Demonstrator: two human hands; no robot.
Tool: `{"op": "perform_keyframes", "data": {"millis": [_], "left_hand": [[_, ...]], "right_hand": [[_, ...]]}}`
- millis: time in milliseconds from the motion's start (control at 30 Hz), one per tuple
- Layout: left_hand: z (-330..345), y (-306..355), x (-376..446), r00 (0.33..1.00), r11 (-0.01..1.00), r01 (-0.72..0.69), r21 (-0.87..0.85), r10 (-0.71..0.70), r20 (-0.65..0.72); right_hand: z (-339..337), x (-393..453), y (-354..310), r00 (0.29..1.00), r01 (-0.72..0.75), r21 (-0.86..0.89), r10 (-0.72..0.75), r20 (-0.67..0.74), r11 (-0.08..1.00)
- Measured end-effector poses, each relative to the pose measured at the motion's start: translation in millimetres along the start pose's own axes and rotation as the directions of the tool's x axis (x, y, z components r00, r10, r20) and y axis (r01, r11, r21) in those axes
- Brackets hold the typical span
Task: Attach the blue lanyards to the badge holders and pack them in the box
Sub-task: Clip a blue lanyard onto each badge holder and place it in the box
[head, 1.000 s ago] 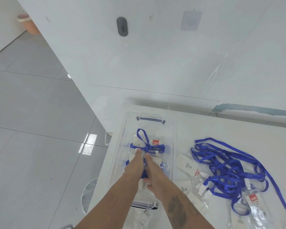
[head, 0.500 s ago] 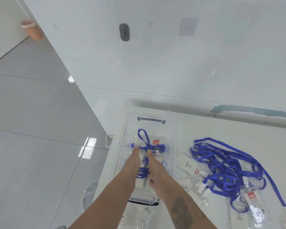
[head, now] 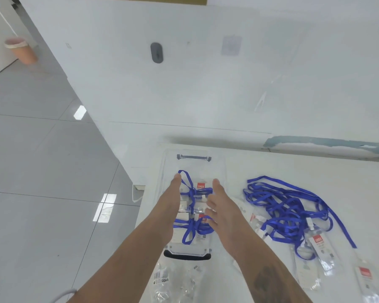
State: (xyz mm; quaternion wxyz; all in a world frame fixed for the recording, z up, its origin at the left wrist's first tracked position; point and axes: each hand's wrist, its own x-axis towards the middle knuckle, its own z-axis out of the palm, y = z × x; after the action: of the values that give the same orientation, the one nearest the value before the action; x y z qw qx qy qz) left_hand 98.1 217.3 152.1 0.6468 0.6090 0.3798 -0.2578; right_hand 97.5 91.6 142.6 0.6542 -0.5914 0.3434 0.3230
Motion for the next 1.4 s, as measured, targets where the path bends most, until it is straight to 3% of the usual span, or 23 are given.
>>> {"op": "perform_keyframes", "data": {"millis": [167, 333, 467, 567, 667, 733, 900, 1100, 1267, 1400], "left_hand": [[-3.1, 1.5, -2.0, 0.997, 0.997, -0.076, 0.017, 0.076, 0.032], [0.7, 12.0, -26.1, 0.923, 0.918, -0.384, 0.103, 0.384, 0.024], [7.4, 3.6, -33.5, 0.722, 0.677, -0.672, 0.301, 0.688, 0.064], [21.0, -7.6, -39.6, 0.595, 0.475, -0.736, 0.483, 0.794, 0.126], [44.6, -17.5, -45.4, 0.513, 0.330, -0.747, 0.577, 0.838, 0.185], [69.5, -27.7, -48.0, 0.493, 0.281, -0.734, 0.619, 0.847, 0.200], [137.7, -55.4, -47.3, 0.502, 0.276, -0.681, 0.679, 0.850, 0.157], [225.8, -81.1, -37.8, 0.537, 0.291, -0.623, 0.726, 0.834, 0.127], [271.5, -103.6, -27.1, 0.553, 0.290, -0.584, 0.758, 0.826, 0.109], [295.2, -127.0, -11.7, 0.594, 0.304, -0.554, 0.775, 0.796, 0.112]], "right_hand": [[-10.9, -21.0, 1.5, 0.989, 0.138, -0.009, -0.138, -0.044, 0.990], [-14.6, -47.6, -8.8, 0.909, 0.392, -0.096, -0.401, -0.114, 0.915], [-30.7, -58.8, -2.5, 0.705, 0.603, -0.394, -0.694, -0.143, 0.694], [-63.3, -57.3, 4.7, 0.566, 0.631, -0.589, -0.819, -0.096, 0.505], [-109.6, -50.8, 9.7, 0.494, 0.584, -0.724, -0.868, -0.041, 0.367], [-149.4, -47.0, 13.3, 0.475, 0.552, -0.775, -0.880, -0.012, 0.308], [-247.6, -39.5, 15.8, 0.493, 0.493, -0.820, -0.870, -0.011, 0.290], [-357.9, -20.7, 18.4, 0.563, 0.419, -0.848, -0.826, -0.040, 0.326], [-393.2, 5.2, 33.1, 0.627, 0.358, -0.853, -0.775, -0.081, 0.380], [-400.1, 36.2, 56.1, 0.730, 0.321, -0.814, -0.674, -0.112, 0.484]]}}
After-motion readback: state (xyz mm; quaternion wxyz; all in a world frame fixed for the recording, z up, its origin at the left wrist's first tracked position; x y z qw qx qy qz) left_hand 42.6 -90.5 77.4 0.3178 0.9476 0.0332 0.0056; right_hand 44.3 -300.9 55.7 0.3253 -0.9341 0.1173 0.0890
